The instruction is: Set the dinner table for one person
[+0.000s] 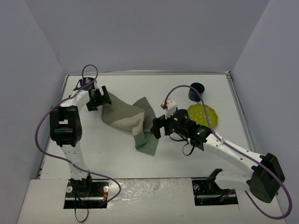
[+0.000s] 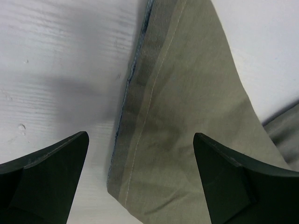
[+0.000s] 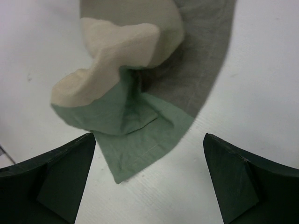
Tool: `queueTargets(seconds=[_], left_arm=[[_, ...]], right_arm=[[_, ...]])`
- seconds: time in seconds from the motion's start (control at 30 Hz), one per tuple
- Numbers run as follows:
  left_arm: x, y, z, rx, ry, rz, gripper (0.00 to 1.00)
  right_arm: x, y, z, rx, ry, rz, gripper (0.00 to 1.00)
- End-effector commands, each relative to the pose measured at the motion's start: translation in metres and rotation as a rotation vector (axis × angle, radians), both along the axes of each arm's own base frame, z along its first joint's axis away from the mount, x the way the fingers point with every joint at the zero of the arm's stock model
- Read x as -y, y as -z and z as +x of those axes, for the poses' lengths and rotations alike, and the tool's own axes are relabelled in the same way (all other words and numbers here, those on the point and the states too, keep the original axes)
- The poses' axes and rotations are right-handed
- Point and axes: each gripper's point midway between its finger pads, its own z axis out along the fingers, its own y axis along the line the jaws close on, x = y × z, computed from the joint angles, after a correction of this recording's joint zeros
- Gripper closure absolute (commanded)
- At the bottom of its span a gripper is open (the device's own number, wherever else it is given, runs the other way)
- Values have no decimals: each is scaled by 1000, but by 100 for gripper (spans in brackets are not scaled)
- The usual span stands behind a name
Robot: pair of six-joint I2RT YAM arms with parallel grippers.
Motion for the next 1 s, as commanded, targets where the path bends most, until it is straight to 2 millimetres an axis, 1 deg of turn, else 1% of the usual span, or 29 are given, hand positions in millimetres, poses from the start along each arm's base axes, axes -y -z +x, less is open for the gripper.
queueTargets(seconds=[0.0,0.07,0.13,0.17,0.2,0.37,0.43,0.57,0.67,0.73,0.8,0.87,0.9,0.93,0.97], left_arm=[[4,-35,6,129,-10,-9,9],[1,-31,-3,122,-48,-8,9],[0,-18,-17,101,-82,-15,9],[0,-23,-15,130,-101,-21,8],[0,-18,-17,133,-111,-27,8],[1,-6,-26,123,-131,-44,8],[3,-3,-25,128,-135,-57,8],[7,8,-29,106,-139,-84,8],[11,13,-28,111,-144,-113,13],[13,16,-28,112,-144,-126,20],[15,19,-27,108,-147,-135,32],[17,21,-27,105,-145,-147,46],[17,21,-26,106,-141,-149,57],[17,19,-26,108,-137,-147,73],[17,15,-25,104,-133,-146,90]], right_arm=[[-36,-16,-17,130,-101,28,1],[-47,-12,-24,147,-109,8,0],[-58,-10,-26,175,-98,-9,0],[-66,-6,-31,175,-109,-21,0],[-69,-1,-30,179,-88,-35,0],[-89,4,-24,204,-27,-64,0],[-102,8,-24,207,-20,-83,0],[-112,20,-17,197,18,-97,0],[-122,24,-17,186,-8,-96,0],[-125,25,-14,184,3,-99,3],[-123,30,-9,187,25,-115,11],[-121,34,-4,186,43,-132,22],[-117,34,-1,186,55,-140,32],[-113,32,2,188,69,-146,45],[-107,26,6,195,85,-142,62]])
